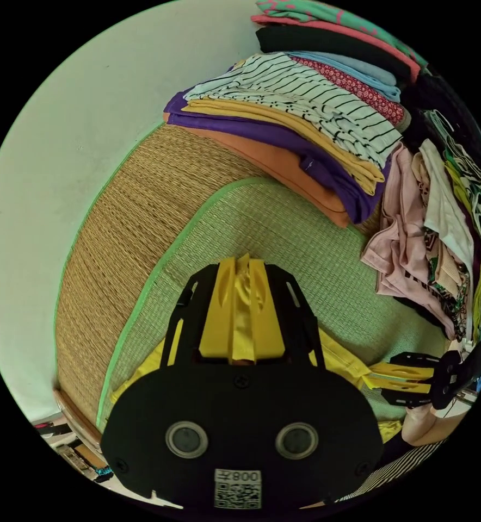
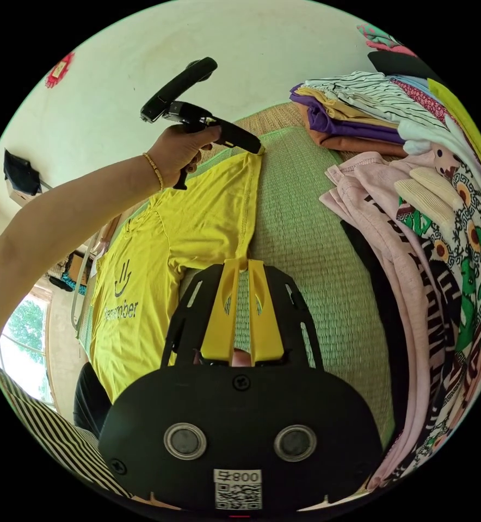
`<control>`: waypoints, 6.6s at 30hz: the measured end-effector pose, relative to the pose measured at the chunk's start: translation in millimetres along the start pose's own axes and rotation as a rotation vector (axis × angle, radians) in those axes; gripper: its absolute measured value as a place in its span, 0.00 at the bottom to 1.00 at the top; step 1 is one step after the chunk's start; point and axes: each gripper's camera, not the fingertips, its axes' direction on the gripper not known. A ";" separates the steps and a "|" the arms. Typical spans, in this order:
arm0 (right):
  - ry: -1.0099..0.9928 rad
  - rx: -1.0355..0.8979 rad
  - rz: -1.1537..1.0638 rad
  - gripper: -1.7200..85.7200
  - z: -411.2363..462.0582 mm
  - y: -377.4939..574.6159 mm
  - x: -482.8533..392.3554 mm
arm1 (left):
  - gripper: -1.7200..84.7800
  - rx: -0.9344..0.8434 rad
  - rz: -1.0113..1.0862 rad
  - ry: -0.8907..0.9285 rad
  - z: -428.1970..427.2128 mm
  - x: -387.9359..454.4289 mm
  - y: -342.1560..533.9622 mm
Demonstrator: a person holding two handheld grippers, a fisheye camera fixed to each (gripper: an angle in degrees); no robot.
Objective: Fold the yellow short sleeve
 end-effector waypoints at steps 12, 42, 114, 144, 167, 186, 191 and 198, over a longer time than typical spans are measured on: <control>-0.037 0.121 -0.059 0.04 -15.1 6.3 -2.3 | 0.04 0.220 -0.100 0.251 -70.0 -60.6 27.6; -0.355 -0.267 -0.520 0.04 92.6 -39.3 -117.0 | 0.05 0.239 -0.584 0.456 -3.2 -257.8 262.4; 0.011 -0.228 -0.228 0.02 39.3 -300.1 -162.8 | 0.02 0.335 -0.523 0.872 345.0 -174.5 575.4; -0.342 -0.453 -0.572 0.06 87.2 -336.2 -558.0 | 0.13 0.672 -1.500 0.285 502.9 -205.0 1013.0; 0.175 -0.557 -1.094 0.11 266.7 -280.3 -1003.9 | 0.03 0.771 -1.244 0.500 597.2 -230.8 1082.0; -0.179 -0.523 -0.858 0.04 178.9 -366.0 -908.9 | 0.03 0.756 -0.963 0.440 592.7 -239.0 1044.8; -0.297 -0.518 -0.795 0.03 153.7 -390.0 -852.5 | 0.03 0.801 -0.863 0.459 583.2 -242.4 1021.6; -0.304 -0.438 -0.641 0.03 98.7 -416.1 -706.7 | 0.03 0.765 -0.646 0.577 577.0 -250.3 973.4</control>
